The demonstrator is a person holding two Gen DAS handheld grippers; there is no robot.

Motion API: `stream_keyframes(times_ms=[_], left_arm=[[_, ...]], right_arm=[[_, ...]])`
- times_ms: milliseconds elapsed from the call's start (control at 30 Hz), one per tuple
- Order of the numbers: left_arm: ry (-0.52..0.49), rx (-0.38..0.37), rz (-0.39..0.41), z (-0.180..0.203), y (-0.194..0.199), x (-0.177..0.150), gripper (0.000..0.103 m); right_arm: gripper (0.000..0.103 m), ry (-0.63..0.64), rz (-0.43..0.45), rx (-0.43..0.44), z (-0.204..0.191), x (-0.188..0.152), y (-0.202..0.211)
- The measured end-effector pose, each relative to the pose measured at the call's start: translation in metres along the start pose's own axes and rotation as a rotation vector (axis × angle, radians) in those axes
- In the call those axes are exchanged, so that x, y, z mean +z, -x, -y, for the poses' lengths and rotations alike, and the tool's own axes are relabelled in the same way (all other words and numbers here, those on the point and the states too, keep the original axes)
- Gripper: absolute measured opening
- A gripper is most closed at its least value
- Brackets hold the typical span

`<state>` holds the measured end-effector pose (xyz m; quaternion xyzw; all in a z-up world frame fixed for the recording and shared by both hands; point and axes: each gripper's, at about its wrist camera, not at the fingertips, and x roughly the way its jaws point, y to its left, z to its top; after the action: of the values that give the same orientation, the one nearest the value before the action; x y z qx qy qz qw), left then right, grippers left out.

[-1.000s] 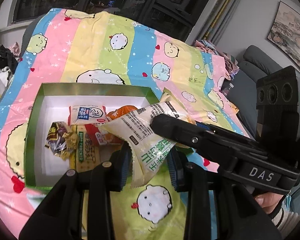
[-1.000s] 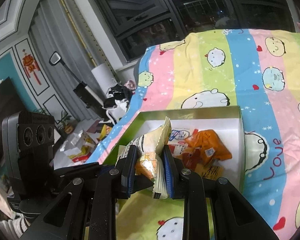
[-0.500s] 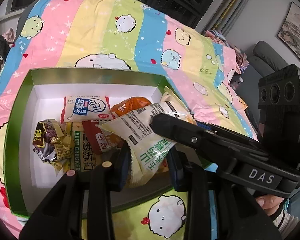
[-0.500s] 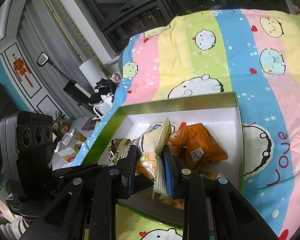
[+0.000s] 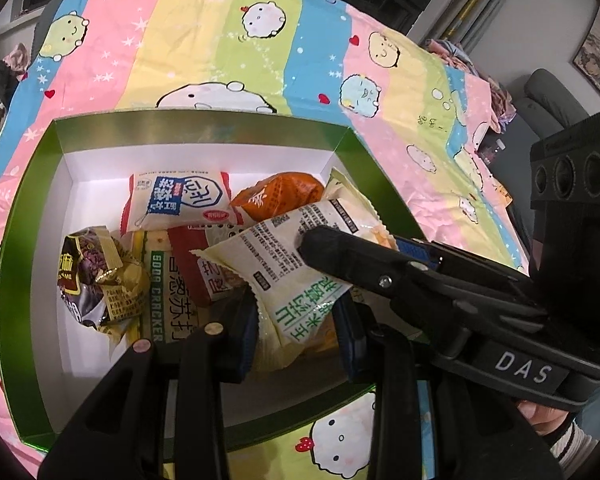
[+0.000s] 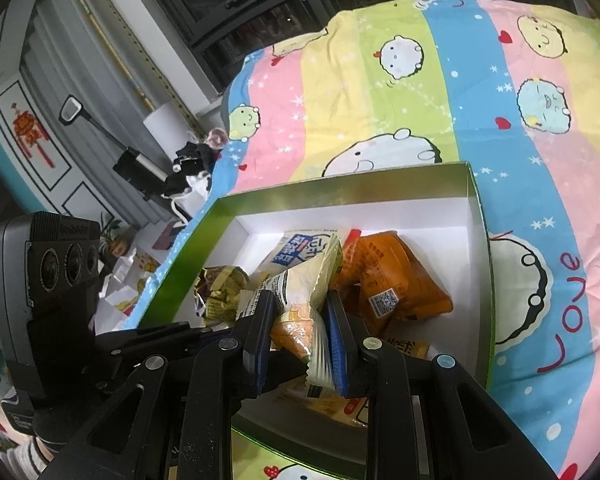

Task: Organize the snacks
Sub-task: 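Lower the packet into the green box and open the right gripper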

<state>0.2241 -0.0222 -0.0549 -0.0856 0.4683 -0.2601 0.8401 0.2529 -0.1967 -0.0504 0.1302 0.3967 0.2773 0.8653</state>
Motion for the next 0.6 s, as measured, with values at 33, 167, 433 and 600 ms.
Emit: stream_keyframes(times_ms=[33, 167, 433, 600], left_arm=[[0.003, 0.001, -0.007, 0.0, -0.002, 0.0, 0.033], [0.002, 0.017, -0.024, 0.0, -0.006, 0.0, 0.033], [0.003, 0.033, -0.049, 0.0, -0.011, 0.0, 0.034], [0.002, 0.047, -0.054, 0.001, -0.013, 0.0, 0.034]], right_arm=[[0.028, -0.004, -0.005, -0.002, 0.001, 0.0, -0.001], [0.028, -0.013, -0.019, -0.012, 0.003, -0.002, -0.005], [0.028, -0.014, -0.045, -0.027, 0.005, -0.001, -0.007], [0.028, -0.034, -0.05, -0.034, 0.007, -0.002, -0.008]])
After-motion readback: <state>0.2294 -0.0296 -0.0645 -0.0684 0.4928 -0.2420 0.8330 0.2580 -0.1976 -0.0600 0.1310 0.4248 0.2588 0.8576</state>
